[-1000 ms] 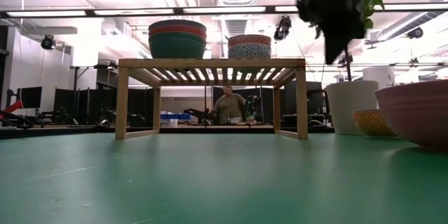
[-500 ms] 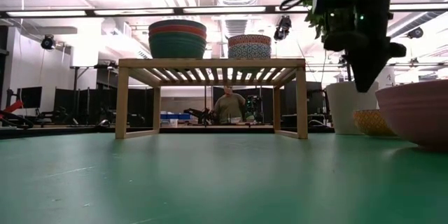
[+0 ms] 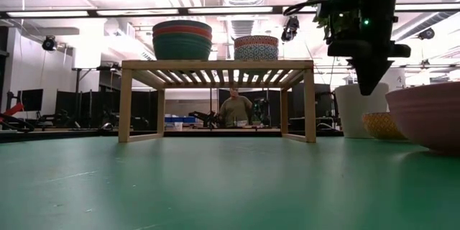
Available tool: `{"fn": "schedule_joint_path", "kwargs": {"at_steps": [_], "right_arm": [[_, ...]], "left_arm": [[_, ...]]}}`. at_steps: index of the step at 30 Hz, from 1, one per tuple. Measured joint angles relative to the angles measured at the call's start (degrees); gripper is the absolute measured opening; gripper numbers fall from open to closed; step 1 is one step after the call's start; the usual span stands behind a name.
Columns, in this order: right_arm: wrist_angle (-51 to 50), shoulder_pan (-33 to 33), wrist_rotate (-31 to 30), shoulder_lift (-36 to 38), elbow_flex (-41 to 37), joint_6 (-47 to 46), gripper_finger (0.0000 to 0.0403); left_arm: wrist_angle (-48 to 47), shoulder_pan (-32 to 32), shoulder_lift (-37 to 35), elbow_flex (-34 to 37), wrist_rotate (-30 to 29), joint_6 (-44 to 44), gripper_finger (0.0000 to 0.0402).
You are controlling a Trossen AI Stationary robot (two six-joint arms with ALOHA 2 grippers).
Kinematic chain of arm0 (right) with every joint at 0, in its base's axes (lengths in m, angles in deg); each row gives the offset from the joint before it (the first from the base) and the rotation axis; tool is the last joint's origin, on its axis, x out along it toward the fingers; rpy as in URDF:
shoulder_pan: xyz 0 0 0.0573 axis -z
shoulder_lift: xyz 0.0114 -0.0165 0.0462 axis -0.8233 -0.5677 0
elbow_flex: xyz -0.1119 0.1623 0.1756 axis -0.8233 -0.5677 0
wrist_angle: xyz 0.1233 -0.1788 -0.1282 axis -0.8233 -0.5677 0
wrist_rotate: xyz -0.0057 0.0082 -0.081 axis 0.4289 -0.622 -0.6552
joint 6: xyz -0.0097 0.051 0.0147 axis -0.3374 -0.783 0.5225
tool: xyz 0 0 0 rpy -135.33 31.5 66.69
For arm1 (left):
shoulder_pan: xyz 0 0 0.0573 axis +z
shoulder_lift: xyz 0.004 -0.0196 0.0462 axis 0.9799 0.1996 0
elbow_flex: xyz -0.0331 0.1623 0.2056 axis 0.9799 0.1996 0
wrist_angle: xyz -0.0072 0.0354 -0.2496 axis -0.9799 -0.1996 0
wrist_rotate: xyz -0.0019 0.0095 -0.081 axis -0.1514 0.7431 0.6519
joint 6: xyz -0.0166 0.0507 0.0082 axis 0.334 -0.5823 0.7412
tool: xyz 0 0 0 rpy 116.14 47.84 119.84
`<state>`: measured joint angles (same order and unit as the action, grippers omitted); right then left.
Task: Place and stack bowls onto a shelf
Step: Stack the small blue bowl on the small blue patterned bowl on the shelf
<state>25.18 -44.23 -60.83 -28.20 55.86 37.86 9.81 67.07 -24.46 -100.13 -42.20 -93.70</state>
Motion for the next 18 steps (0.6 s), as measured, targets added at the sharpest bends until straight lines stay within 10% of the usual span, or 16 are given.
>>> {"fn": "schedule_joint_path", "kwargs": {"at_steps": [18], "right_arm": [[2.35, 0.99, -3.54, -5.84, -4.63, -4.96, 0.0180]], "left_arm": [[2.22, 0.00, 0.24, 0.00, -0.02, -3.52, 0.0084]]}}
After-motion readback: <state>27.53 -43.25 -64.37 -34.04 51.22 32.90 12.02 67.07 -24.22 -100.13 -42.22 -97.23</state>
